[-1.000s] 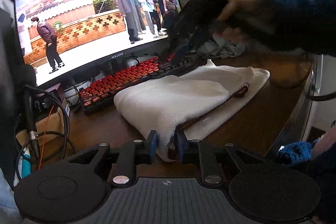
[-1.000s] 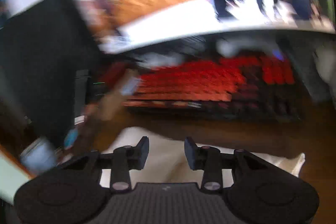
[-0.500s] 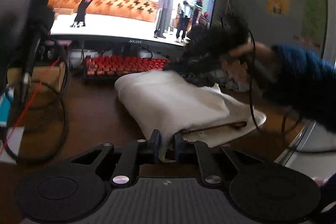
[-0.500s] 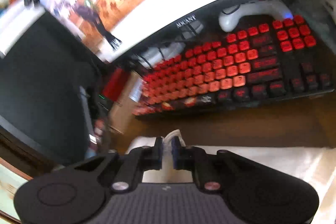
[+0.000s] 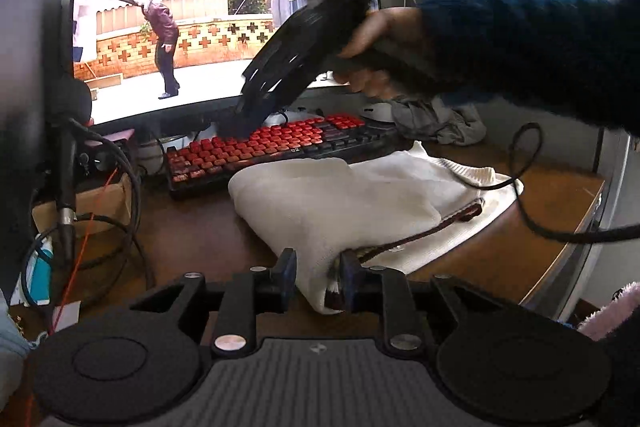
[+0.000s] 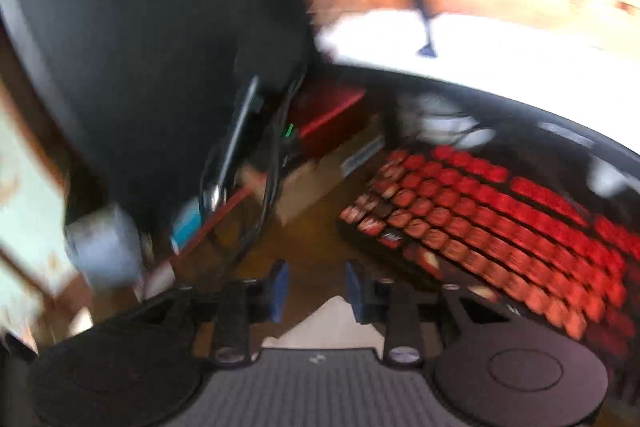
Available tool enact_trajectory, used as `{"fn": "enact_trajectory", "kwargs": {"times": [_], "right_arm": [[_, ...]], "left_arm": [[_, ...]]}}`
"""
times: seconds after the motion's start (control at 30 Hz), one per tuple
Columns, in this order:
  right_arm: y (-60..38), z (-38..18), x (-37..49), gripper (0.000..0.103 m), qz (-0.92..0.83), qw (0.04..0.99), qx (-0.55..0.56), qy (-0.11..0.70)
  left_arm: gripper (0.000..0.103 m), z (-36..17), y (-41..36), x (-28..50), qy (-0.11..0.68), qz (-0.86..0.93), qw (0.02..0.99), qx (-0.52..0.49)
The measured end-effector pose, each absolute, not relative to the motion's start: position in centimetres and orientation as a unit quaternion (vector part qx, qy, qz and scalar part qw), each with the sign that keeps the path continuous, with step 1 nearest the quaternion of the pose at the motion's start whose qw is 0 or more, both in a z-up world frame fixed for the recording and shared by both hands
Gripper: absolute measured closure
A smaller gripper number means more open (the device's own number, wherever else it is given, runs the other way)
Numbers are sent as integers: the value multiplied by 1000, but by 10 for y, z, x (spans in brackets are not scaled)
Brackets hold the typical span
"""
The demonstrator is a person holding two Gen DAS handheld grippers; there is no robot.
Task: Fold clothes
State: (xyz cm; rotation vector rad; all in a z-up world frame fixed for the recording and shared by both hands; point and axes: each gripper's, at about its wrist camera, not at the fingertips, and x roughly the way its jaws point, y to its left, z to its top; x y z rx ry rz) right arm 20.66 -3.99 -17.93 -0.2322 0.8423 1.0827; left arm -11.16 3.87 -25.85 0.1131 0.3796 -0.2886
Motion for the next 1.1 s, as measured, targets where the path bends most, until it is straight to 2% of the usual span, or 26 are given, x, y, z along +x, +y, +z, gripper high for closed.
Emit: {"fn": "enact_trajectory", "kwargs": {"times": [0.03,0.07,0.23,0.37,0.4,0.43,0.8,0.9,0.97,1.0,1.03,1.07,1.1], "right_arm": [[-32,-184,210,73,498,760,-135,395],[-25,-189,213,73,497,752,-163,402],[-40,-195,231,73,517,729,-139,427],[-43,-201,229,87,534,718,-131,427],[-41,-201,226,95,533,723,-131,420],[-37,-201,225,98,528,730,-124,416],[-22,-217,232,103,430,809,-93,391],[-31,-211,240,103,469,776,-40,420],[-26,-201,236,98,501,758,-56,415],[-19,-197,234,89,509,751,-83,413],[-10,-195,233,71,509,745,-110,418],[-2,-194,234,65,507,737,-131,428],[9,-194,234,66,500,729,-158,440]], "left_arm": [[82,-259,38,-111,188,-144,970,59],[89,-260,37,-111,187,-144,970,62],[90,-263,24,-113,171,-143,968,114],[91,-264,26,-112,163,-147,969,113],[91,-264,27,-112,162,-147,969,110],[93,-265,27,-112,162,-148,970,107],[96,-265,26,-121,175,-125,972,96],[95,-265,23,-123,178,-123,971,103],[94,-265,21,-124,180,-122,970,107],[93,-265,20,-123,181,-123,970,108],[92,-265,20,-122,183,-124,969,109],[92,-265,19,-122,185,-125,968,114],[92,-265,18,-122,186,-125,967,118]]}}
